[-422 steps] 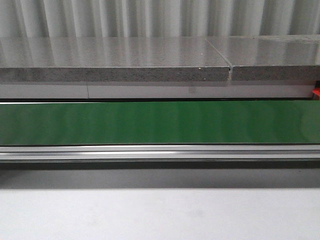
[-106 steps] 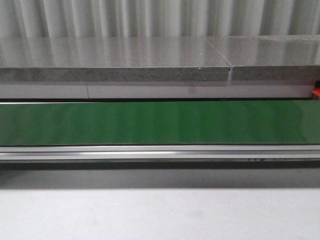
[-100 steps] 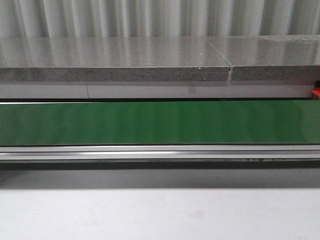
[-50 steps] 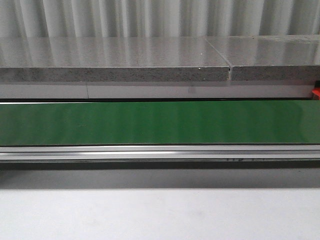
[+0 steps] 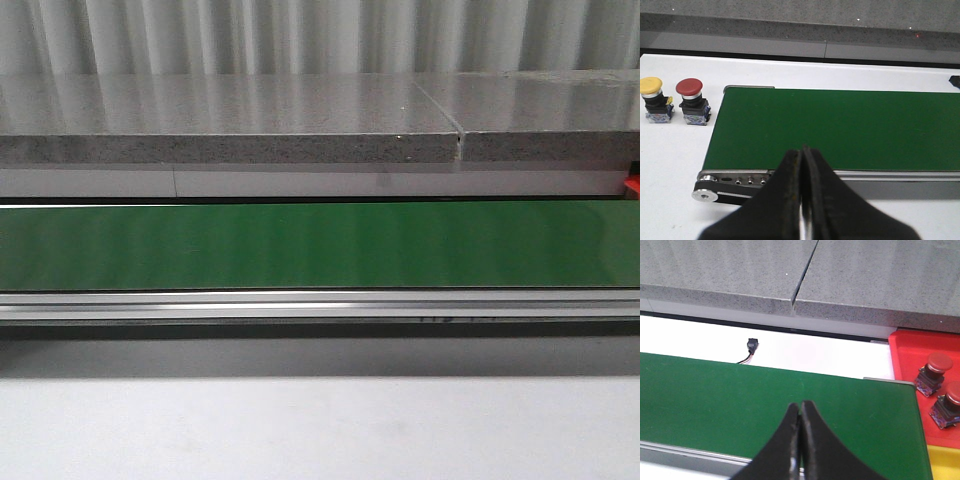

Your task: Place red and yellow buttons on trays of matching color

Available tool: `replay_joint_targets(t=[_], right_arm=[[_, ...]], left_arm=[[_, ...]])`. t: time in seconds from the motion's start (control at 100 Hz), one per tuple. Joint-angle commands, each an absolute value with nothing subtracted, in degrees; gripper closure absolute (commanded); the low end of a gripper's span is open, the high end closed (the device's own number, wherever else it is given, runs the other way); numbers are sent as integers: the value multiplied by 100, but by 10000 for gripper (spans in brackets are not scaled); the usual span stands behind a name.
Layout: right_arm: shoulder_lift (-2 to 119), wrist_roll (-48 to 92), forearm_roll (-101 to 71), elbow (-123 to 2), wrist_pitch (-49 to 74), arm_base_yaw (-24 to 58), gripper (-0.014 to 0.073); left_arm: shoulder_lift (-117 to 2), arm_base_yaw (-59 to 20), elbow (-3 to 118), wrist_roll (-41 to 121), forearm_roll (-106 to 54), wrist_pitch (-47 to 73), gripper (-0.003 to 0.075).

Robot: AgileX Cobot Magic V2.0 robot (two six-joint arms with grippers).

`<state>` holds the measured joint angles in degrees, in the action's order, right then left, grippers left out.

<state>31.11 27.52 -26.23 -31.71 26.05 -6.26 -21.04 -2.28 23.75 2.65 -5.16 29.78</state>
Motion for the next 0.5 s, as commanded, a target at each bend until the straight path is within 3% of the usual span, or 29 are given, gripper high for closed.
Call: replay_joint_targets(t=[0.0, 0.06, 0.13, 0.25, 0.32, 0.36, 0.49], right_arm=[[3111, 2786, -2656, -3358, 2278, -611, 661], [3111, 2786, -2656, -3358, 2278, -611, 661], [3111, 2786, -2656, -3358, 2278, -611, 661], [3111, 2786, -2656, -3358, 2278, -611, 661], [3111, 2786, -2656, -3358, 2278, -611, 661], [3111, 2786, -2656, -3358, 2278, -611, 661], [3111, 2786, -2656, -3358, 2278, -611, 661]], left_arm=[[-2143, -270, 2519, 249, -554, 2558, 727], [-2143, -270, 2519, 249, -554, 2569, 675], [-2143, -270, 2519, 249, -554, 2571, 552], [-2143, -270, 2519, 249, -554, 2590, 209], [-2143, -270, 2519, 249, -554, 2562, 47], [-2143, -270, 2519, 249, -554, 2489, 1], [-2143, -270, 2519, 249, -643, 2426, 56]])
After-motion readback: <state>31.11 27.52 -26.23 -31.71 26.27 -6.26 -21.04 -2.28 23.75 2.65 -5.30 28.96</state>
